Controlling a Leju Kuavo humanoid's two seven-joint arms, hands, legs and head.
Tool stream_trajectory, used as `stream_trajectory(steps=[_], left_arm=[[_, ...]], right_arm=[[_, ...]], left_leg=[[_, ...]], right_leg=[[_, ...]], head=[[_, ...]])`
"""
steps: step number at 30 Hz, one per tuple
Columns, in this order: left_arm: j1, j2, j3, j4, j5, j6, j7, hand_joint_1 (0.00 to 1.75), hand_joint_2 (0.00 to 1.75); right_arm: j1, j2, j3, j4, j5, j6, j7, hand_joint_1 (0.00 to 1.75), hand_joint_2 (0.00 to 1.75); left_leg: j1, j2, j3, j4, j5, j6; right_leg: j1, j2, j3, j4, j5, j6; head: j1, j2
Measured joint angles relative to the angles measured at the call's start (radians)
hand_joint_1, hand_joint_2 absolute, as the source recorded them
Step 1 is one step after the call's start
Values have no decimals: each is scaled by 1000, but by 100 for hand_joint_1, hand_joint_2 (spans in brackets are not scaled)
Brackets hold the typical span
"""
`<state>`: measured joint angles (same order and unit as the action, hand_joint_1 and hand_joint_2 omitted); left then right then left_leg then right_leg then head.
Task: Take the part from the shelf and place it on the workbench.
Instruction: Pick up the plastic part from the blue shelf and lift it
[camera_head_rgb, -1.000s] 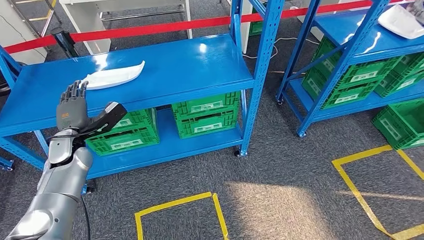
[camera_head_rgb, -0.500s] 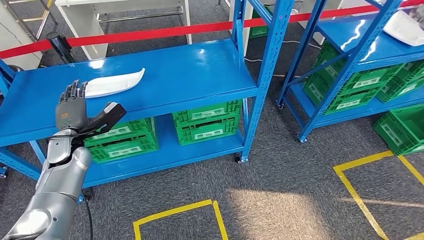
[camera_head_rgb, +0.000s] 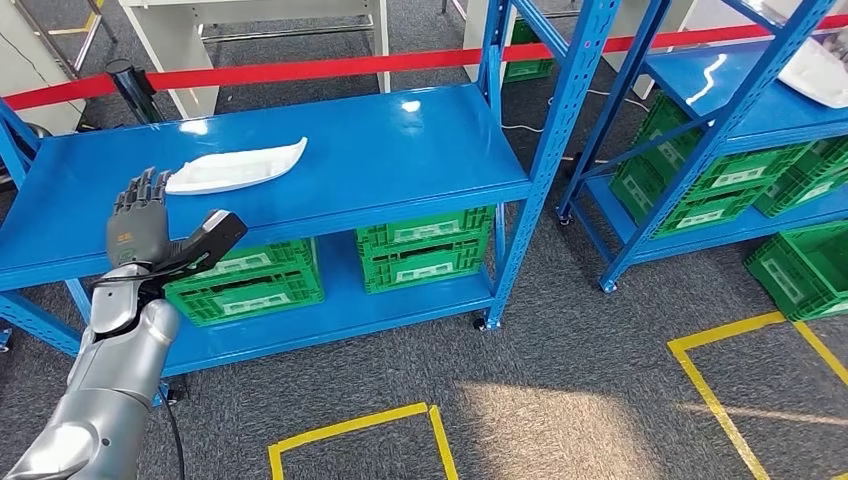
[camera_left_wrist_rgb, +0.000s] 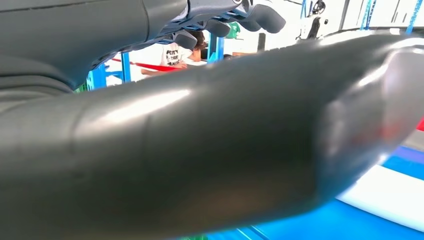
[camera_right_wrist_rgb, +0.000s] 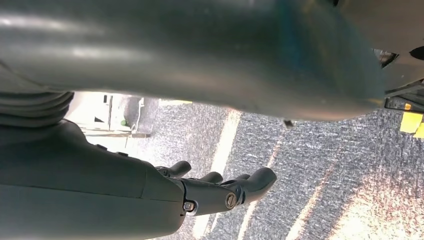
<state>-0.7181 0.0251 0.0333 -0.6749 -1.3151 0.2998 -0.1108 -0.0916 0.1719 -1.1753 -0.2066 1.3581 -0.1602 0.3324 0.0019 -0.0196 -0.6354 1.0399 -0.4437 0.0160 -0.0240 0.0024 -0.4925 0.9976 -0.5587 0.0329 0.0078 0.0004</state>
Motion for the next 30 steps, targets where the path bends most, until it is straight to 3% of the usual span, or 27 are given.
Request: stream_trajectory(steps=[2,4,5,6,7,9,11,16,18,20,22,24,26,27,30], left_arm=[[-3,1,0,-1,0,1,0,0,0],[-4,1,0,1,0,1,0,0,0],[-3,0,1,2,0,1,0,0,0],[-2,0,1,3,0,1,0,0,0],[-1,0,1,4,0,1,0,0,0],[-1,-1,1,4,0,1,1,0,0],[-2,-1,1,4,0,1,3,0,0],[-3,-3,1,9,0,6,-4,0,0],[-7,-3,1,13,-1,11,0,0,0],[-9,-3,1,20,-3,12,4,0,0],[-9,-3,1,26,-4,13,8,0,0],[-9,-4,1,28,-6,13,11,0,0],[-12,-5,1,31,-7,14,12,0,0],[-13,-5,1,33,-8,14,12,0,0],[-14,-6,1,36,-9,14,14,0,0]], right_arm=[[-1,0,0,0,0,0,1,0,0],[0,0,0,0,0,0,1,0,0],[1,0,0,0,0,0,1,0,0],[2,0,0,0,0,0,2,0,0],[3,0,0,0,0,0,2,0,0],[3,0,0,0,0,0,2,0,0],[2,0,0,0,-2,-1,2,0,0],[3,0,0,0,-9,-6,4,0,0],[2,1,0,0,-11,-8,5,0,0],[3,1,0,0,-12,-9,5,0,0],[5,1,0,0,-13,-9,5,0,0],[5,2,0,0,-15,-9,5,0,0],[4,2,0,0,-15,-8,4,0,0],[3,2,0,0,-15,-8,2,0,0],[1,2,0,0,-15,-7,2,0,0]], left_leg=[[4,2,9,-8,1,8],[2,4,12,-8,0,12],[1,4,12,-7,-1,13],[-1,3,13,-6,-2,12],[-1,2,15,-5,-4,11],[-1,0,21,-2,-8,6],[-4,-1,22,2,-13,-4],[0,2,21,11,-27,-39],[4,7,-17,92,-64,-50],[7,10,-85,214,-105,-60],[11,12,-121,256,-93,-65],[14,15,-86,158,-16,-66],[13,15,-30,43,29,-63],[11,14,-14,14,29,-57],[8,10,1,0,5,-29]], right_leg=[[0,-1,-33,72,-34,2],[1,-1,-113,215,-88,-1],[2,0,-153,276,-101,-3],[3,0,-178,305,-96,-6],[4,0,-185,294,-70,-9],[6,-1,-147,173,15,-20],[11,-2,-106,66,60,-29],[15,-1,-84,33,59,-56],[11,-2,-68,25,58,-67],[10,-2,-58,25,49,-72],[9,-1,-44,26,38,-70],[7,0,-23,26,21,-64],[6,0,-7,24,2,-51],[7,0,-4,22,-3,-44],[10,0,0,26,-3,-29]], head=[[2,0],[3,0],[2,0],[3,0],[3,0],[3,0],[2,0],[1,0],[-3,0],[-6,0],[-6,0],[-6,0],[-8,0],[-9,0],[-7,0]])
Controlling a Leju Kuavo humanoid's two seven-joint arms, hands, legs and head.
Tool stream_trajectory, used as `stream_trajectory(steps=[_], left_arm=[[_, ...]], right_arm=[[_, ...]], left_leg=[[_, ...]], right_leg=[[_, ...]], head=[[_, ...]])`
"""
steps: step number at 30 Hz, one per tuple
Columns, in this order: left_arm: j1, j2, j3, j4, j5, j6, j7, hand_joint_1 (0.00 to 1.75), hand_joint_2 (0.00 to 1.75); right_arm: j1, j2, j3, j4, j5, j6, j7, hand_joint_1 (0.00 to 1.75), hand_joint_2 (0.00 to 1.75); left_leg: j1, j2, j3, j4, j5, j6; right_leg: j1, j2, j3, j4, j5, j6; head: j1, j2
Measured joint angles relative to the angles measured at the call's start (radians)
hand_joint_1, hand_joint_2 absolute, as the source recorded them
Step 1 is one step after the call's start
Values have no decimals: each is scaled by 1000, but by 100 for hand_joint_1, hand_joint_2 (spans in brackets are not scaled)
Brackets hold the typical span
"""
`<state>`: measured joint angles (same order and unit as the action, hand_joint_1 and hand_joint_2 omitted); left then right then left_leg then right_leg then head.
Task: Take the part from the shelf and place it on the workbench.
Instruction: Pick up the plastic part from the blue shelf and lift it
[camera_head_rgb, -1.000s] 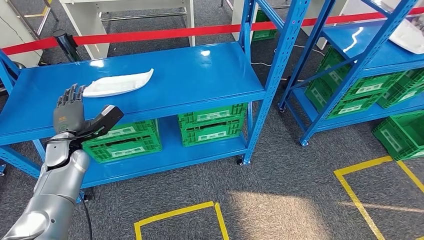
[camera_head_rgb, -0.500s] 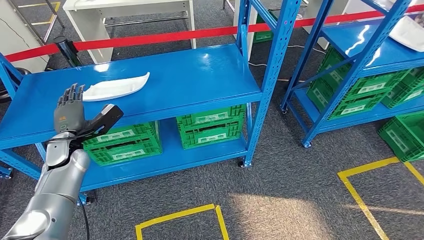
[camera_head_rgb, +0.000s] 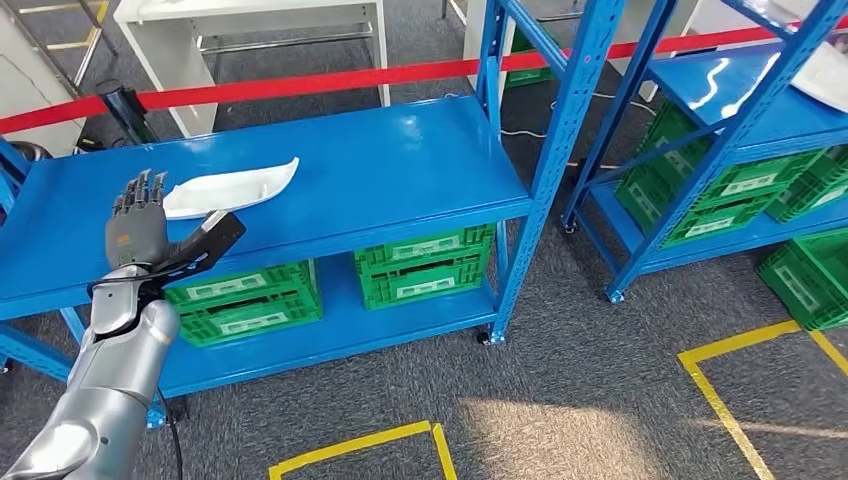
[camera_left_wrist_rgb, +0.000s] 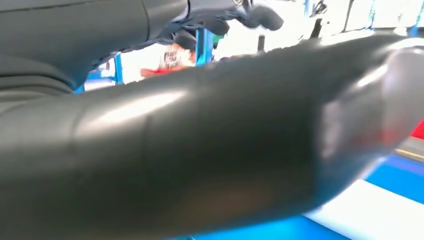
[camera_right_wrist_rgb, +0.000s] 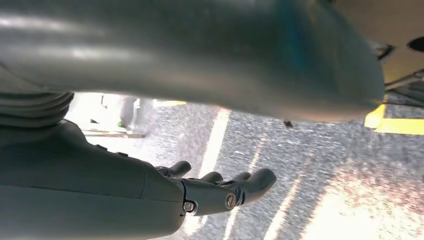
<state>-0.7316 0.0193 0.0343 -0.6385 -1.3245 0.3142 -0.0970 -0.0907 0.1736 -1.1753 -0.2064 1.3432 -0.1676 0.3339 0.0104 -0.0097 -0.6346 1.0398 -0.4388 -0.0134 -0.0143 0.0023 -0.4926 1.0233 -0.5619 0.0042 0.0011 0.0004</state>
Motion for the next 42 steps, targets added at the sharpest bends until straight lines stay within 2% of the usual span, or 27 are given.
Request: stream_trajectory(steps=[1,2,4,6,7,8,9,10,11,13,14,16,18,21,22,23,24,25,26,28,29,30,31,34,37,39,42], left_arm=[[0,-1,0,0,0,0,1,0,0],[-2,-2,0,-1,0,1,1,0,0],[-3,-3,0,0,0,1,0,0,0],[0,-5,0,1,0,1,-1,0,0],[3,-6,0,2,0,1,0,0,0],[4,-7,0,3,0,1,0,0,0],[5,-7,0,3,1,1,0,0,0],[6,-7,0,3,1,1,0,0,0],[7,-7,0,4,1,1,1,0,0],[11,-8,0,3,9,2,-5,0,0],[14,-9,1,1,26,3,-22,0,0],[22,-13,12,-10,97,8,-87,0,87],[27,-19,26,-20,160,18,-147,0,175],[36,-27,34,-19,168,31,-149,0,175],[39,-31,34,-17,163,30,-140,0,175],[39,-33,34,-14,158,29,-135,0,175],[38,-35,34,-11,154,28,-133,0,175],[36,-37,34,-8,151,29,-134,0,175],[33,-38,33,-4,147,32,-135,0,175],[32,-44,28,6,142,39,-135,0,175],[33,-48,24,11,140,40,-134,0,175],[35,-52,21,14,140,41,-135,0,175],[37,-55,18,16,140,42,-135,0,175],[36,-60,15,23,140,42,-136,0,175],[36,-62,12,29,138,46,-136,0,175],[36,-63,7,31,130,50,-135,0,175],[36,-63,-7,34,111,49,-121,0,175]], right_arm=[[0,0,0,0,0,0,2,0,0],[0,0,0,0,0,0,4,0,0],[0,0,0,0,0,0,2,0,0],[3,0,0,0,1,1,-2,0,0],[4,0,0,0,2,2,-1,0,0],[6,0,0,0,3,3,0,0,0],[7,0,0,0,5,5,0,0,0],[8,0,0,0,6,6,1,0,0],[10,-1,0,0,7,8,0,0,0],[11,-3,0,0,9,9,-2,0,0],[11,-3,0,0,10,10,-1,0,0],[10,-4,1,0,13,11,3,0,0],[6,-4,2,0,17,12,6,0,0],[3,-5,2,0,17,11,6,0,0],[3,-5,2,0,16,11,7,0,0],[4,-5,2,0,16,10,7,0,0],[4,-5,2,0,15,9,7,0,0],[5,-5,2,0,15,9,7,0,0],[4,-5,2,0,15,8,7,0,0],[3,-5,2,0,15,7,3,0,0],[2,-5,2,0,15,6,1,0,0],[3,-5,2,0,15,6,0,0,0],[3,-5,2,0,15,6,0,0,0],[3,-5,2,0,15,6,0,0,0],[3,-5,2,0,16,6,0,0,0],[3,-5,2,0,16,8,0,0,0],[3,-5,2,0,14,9,0,0,0]], left_leg=[[1,-1,6,-2,-5,8],[2,-2,15,-5,-10,15],[2,-2,30,-8,-23,25],[-2,-4,48,-9,-40,29],[-5,-5,60,-9,-49,30],[-7,-6,74,-9,-60,30],[-9,-7,89,-9,-71,30],[-11,-7,101,-9,-82,30],[-13,-8,114,-8,-93,28],[-16,-12,129,-6,-110,19],[-18,-13,137,-4,-113,13],[-17,-12,139,7,-116,4],[-16,-6,113,62,-127,-5],[-7,-1,8,217,-188,-24],[-4,-1,-21,243,-194,-30],[-1,0,-34,237,-179,-34],[2,2,-31,200,-141,-38],[5,2,-17,139,-89,-41],[6,3,-1,80,-53,-43],[5,3,20,7,-24,-32],[4,4,22,0,-28,-25],[4,4,23,-3,-24,-18],[5,4,23,-4,-16,-17],[5,2,25,-6,-17,-13],[3,2,27,-6,-21,-5],[2,2,28,-6,-23,-2],[0,2,29,-6,-23,1]], right_leg=[[0,0,-7,20,3,3],[0,0,-28,56,2,6],[0,0,-107,173,-19,10],[3,0,-196,275,-57,10],[5,0,-225,290,-61,6],[7,0,-239,272,-44,1],[11,0,-238,225,-5,-6],[16,0,-226,157,54,-16],[22,0,-214,97,99,-25],[32,2,-196,31,147,-38],[34,3,-193,28,142,-41],[30,3,-175,18,145,-50],[25,2,-153,6,139,-60],[19,3,-131,0,123,-66],[18,3,-125,1,116,-64],[15,4,-118,2,110,-61],[13,4,-111,3,103,-58],[10,4,-105,6,96,-53],[9,5,-100,10,90,-47],[9,6,-100,15,81,-35],[10,6,-101,16,79,-29],[12,6,-102,16,78,-29],[14,5,-101,15,78,-33],[16,4,-94,7,79,-50],[16,4,-87,-1,79,-49],[16,4,-85,-4,80,-46],[13,4,-84,-7,80,-25]], head=[[1,0],[2,0],[4,0],[4,0],[4,0],[4,0],[4,0],[4,0],[3,0],[2,0],[2,0],[3,0],[1,0],[0,0],[0,0],[0,0],[0,0],[0,0],[0,0],[-2,0],[-3,0],[-3,0],[-3,0],[-3,0],[-3,0],[-3,0],[-3,0]])
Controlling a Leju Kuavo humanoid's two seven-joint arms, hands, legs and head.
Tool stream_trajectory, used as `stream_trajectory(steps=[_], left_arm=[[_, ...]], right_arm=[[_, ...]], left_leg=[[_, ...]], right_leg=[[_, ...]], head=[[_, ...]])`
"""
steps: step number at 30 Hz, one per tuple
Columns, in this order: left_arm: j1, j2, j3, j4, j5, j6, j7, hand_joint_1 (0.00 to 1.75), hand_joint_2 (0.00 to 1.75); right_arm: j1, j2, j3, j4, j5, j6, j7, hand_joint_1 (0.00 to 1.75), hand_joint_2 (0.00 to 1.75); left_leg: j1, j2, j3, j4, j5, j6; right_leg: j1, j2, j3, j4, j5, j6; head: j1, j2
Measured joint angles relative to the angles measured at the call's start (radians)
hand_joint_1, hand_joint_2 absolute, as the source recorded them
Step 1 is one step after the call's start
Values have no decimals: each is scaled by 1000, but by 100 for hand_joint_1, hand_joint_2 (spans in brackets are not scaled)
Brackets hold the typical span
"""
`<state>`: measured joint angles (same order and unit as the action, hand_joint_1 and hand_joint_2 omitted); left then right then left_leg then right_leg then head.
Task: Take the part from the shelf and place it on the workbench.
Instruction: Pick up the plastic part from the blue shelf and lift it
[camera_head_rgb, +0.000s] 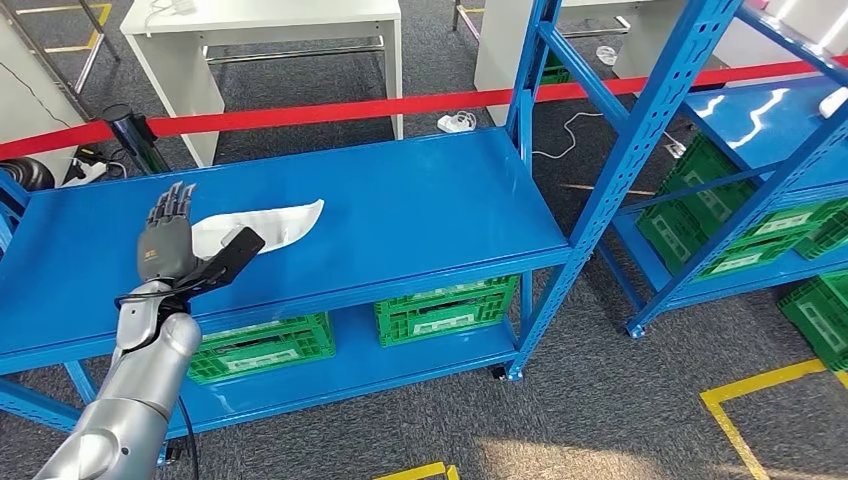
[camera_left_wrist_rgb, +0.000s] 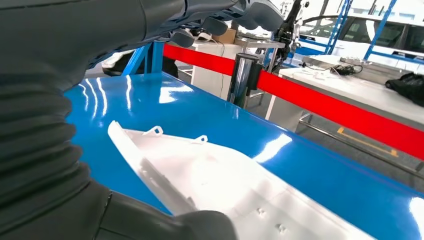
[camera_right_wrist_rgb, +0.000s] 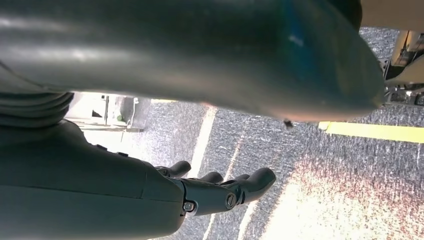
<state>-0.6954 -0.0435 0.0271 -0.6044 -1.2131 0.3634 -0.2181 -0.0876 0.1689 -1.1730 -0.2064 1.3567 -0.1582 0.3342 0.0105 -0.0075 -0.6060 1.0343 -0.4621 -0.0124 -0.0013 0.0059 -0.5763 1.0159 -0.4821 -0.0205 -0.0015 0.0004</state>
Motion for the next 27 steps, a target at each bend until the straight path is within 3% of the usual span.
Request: stream_trajectory(steps=[2,6,18,27], left_arm=[[0,0,-11,1,-9,-4,7,0,175],[-2,0,-29,1,-14,-14,12,0,175],[-4,0,-47,1,-17,-30,17,0,175],[-27,9,-78,20,-32,-141,-8,0,175]], right_arm=[[0,0,0,0,-3,0,0,0,0],[0,0,0,0,-5,1,0,0,0],[1,0,0,0,-5,2,0,0,0],[1,0,0,0,-5,7,0,0,0]], left_leg=[[-1,0,0,0,0,1],[-1,0,2,0,0,1],[1,1,5,-4,2,-2],[1,0,5,-4,2,-2]], right_leg=[[-1,0,0,-1,0,10],[-1,0,0,0,0,15],[0,0,0,3,-1,14],[0,0,0,3,-2,13]], head=[[0,0],[0,0],[0,0],[0,0]])
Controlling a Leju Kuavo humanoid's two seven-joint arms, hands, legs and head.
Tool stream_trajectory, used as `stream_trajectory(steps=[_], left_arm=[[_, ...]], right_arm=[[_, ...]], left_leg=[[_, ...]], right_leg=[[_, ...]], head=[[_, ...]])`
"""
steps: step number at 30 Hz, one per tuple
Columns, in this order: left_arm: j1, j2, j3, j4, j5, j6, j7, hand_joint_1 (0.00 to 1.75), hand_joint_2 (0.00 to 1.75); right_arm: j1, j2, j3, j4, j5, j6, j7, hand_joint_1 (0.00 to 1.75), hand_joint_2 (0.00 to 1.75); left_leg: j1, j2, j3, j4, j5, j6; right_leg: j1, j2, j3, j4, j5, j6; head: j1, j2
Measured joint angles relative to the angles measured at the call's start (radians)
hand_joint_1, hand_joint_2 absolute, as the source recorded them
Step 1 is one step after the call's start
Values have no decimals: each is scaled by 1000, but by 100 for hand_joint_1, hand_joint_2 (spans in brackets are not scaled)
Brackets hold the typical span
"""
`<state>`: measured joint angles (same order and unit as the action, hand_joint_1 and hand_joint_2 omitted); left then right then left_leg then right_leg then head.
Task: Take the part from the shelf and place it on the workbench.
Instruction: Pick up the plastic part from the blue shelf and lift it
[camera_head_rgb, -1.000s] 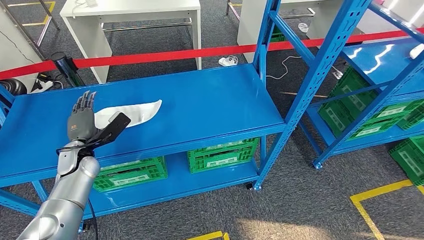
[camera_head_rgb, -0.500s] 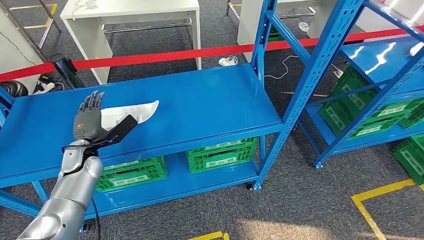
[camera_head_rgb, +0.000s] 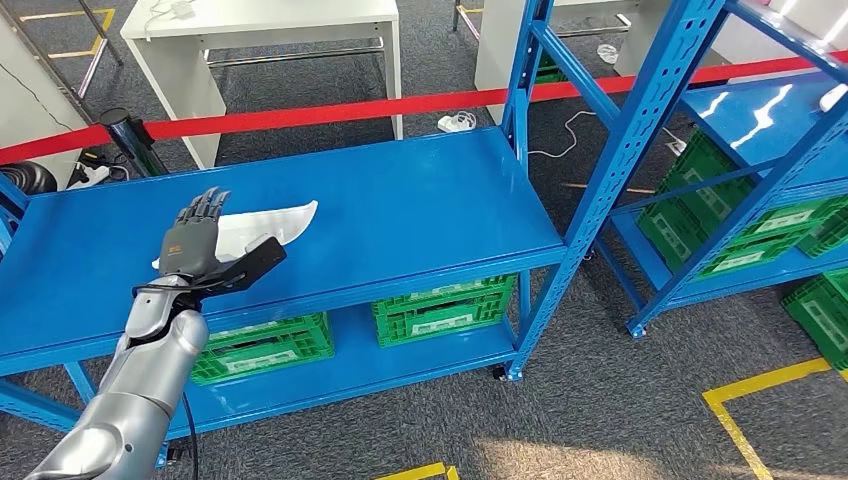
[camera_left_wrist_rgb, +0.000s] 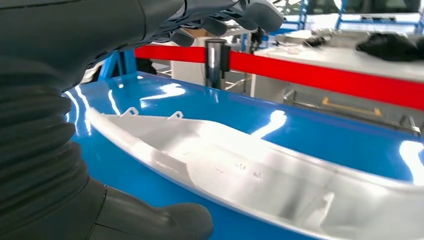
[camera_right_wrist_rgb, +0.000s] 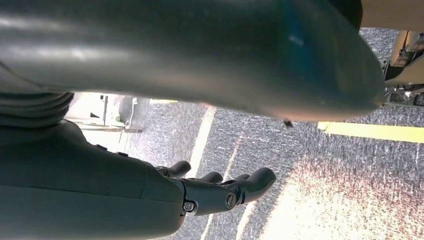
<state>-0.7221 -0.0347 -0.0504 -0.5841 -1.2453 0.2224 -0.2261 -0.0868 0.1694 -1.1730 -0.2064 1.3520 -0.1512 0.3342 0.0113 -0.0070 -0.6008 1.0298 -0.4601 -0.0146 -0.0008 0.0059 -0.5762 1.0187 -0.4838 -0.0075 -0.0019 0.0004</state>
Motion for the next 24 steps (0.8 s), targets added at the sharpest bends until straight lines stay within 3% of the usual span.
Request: stream_trajectory(steps=[14,24], left_arm=[[-71,38,-79,146,-23,-180,7,0,175],[-93,64,-112,201,-23,-219,28,0,175]], right_arm=[[0,0,14,0,23,18,0,0,0],[-1,0,29,0,30,21,0,0,0]], left_leg=[[0,0,0,0,0,0],[0,0,0,0,0,0]], right_leg=[[0,0,0,1,0,0],[0,0,0,1,-1,-1]], head=[[0,0],[0,0]])
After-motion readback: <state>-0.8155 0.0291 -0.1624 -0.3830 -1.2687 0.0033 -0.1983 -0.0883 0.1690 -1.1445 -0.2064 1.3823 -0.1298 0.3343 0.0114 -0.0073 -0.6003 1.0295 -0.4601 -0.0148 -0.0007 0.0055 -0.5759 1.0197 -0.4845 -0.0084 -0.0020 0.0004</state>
